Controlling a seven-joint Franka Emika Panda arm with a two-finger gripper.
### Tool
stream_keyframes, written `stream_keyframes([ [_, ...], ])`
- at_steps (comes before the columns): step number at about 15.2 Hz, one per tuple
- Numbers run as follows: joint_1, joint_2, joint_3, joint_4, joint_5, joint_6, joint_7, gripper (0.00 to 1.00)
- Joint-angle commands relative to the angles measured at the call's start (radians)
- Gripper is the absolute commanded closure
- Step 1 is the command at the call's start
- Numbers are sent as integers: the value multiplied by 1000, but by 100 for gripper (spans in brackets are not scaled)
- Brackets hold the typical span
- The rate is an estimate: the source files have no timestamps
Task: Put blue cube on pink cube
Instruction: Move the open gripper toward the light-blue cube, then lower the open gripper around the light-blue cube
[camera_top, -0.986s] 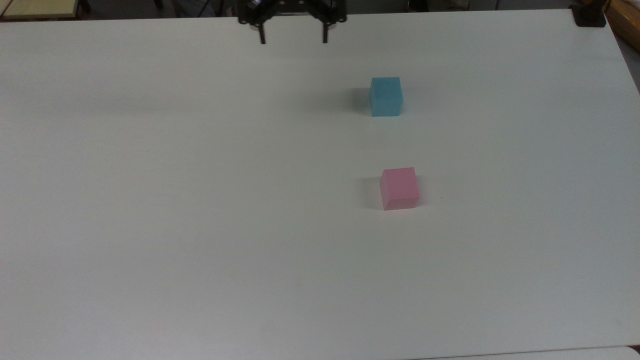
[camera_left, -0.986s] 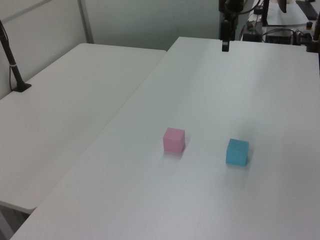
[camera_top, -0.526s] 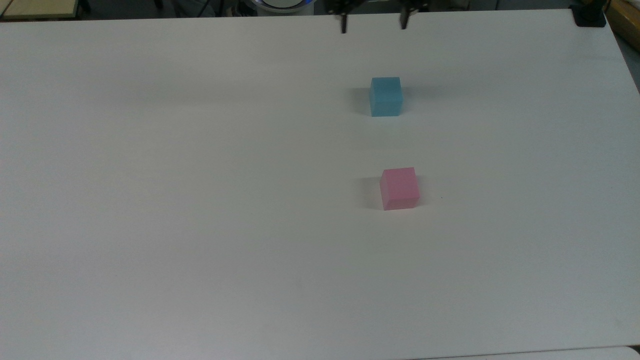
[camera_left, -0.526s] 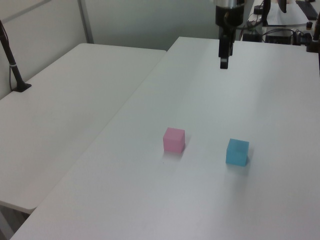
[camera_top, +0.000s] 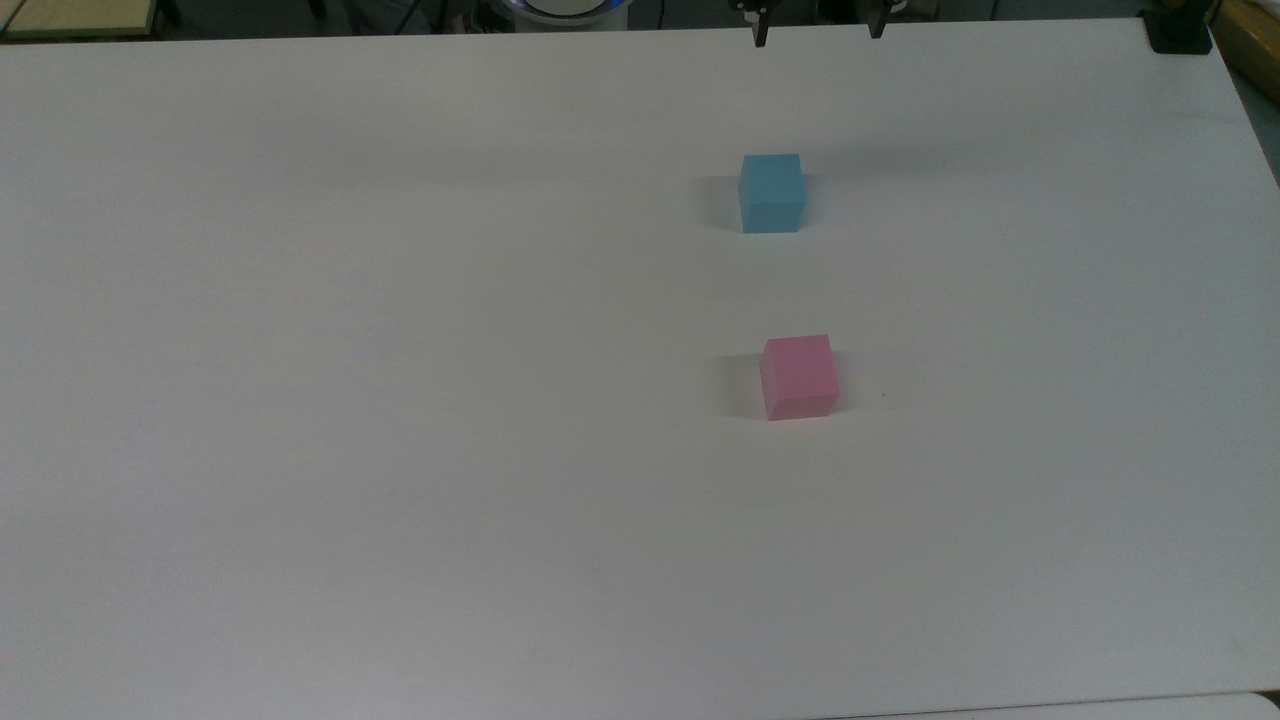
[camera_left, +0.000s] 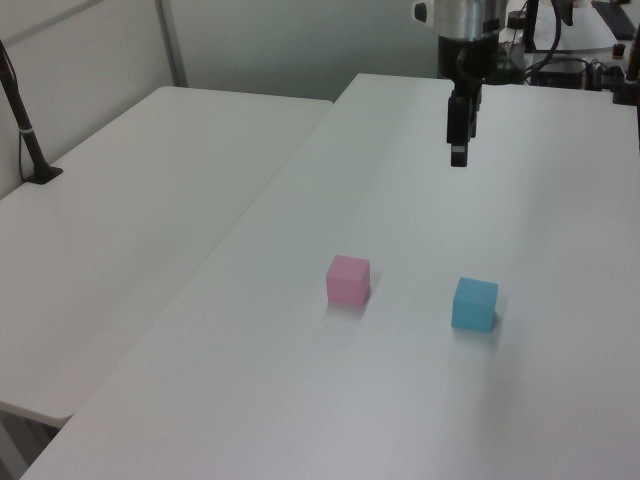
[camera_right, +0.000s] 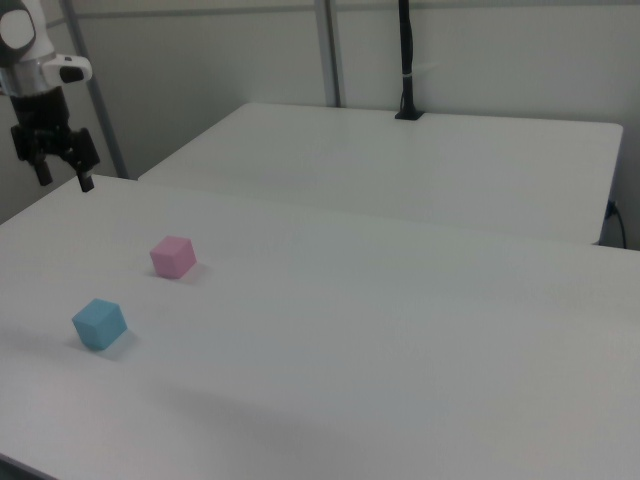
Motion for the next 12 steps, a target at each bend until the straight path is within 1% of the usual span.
stream_keyframes([
  [1, 9, -130, 33, -206, 34, 62, 25, 0],
  [2, 11, -137, 42, -243, 34, 86, 27, 0],
  [3, 15, -137, 62, -295, 34, 138, 72, 0],
  [5, 17, -134, 66, -385, 31, 253, 126, 0],
  [7, 17, -124, 70, -453, 30, 332, 145, 0],
  [9, 23, -94, 70, -488, 25, 395, 163, 0],
  [11, 35, -55, 70, -504, 14, 453, 183, 0],
  [12, 37, -39, 70, -507, -4, 469, 186, 0],
])
